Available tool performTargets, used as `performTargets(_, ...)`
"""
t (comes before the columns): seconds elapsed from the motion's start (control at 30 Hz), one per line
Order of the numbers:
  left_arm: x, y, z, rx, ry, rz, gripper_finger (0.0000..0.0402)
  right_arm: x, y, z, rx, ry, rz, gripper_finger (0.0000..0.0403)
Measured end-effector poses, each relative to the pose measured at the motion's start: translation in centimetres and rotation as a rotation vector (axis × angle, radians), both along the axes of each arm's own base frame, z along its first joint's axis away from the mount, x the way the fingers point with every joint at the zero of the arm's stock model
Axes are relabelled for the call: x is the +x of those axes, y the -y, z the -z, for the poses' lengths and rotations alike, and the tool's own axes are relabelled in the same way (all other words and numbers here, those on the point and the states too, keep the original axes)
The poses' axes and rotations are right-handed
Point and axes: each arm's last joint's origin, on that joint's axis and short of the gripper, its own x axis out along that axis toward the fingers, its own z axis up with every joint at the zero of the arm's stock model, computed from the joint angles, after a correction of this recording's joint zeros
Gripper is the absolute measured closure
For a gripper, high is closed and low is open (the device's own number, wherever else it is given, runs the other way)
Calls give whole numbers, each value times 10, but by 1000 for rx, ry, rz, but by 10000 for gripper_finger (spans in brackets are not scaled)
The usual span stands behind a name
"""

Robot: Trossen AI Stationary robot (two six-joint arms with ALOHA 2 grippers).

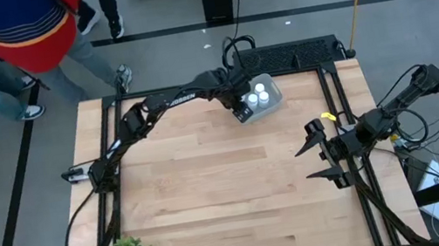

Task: Pick and place pill bottles into a basket
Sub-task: Put the white medicine bottle into the gray bin

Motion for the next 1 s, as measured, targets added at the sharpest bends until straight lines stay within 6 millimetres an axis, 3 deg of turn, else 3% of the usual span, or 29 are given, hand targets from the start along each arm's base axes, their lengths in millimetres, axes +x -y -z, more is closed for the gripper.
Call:
performTargets(0.27, 3, -2, 12, 0, -12, 3, 237, 0, 0, 0, 0, 0, 0, 140)
performTargets(0.5, 4, -3, 11, -5, 1, -13, 236, 0, 0, 0, -1, -3, 0, 140)
performTargets(0.7, 4, -4, 10, -1, 7, -1, 204, 0, 0, 0, -1, -3, 0, 140)
performTargets(1.0, 8, -3, 8, 13, 49, 6, 218, 0, 0, 0, -2, -4, -2, 140)
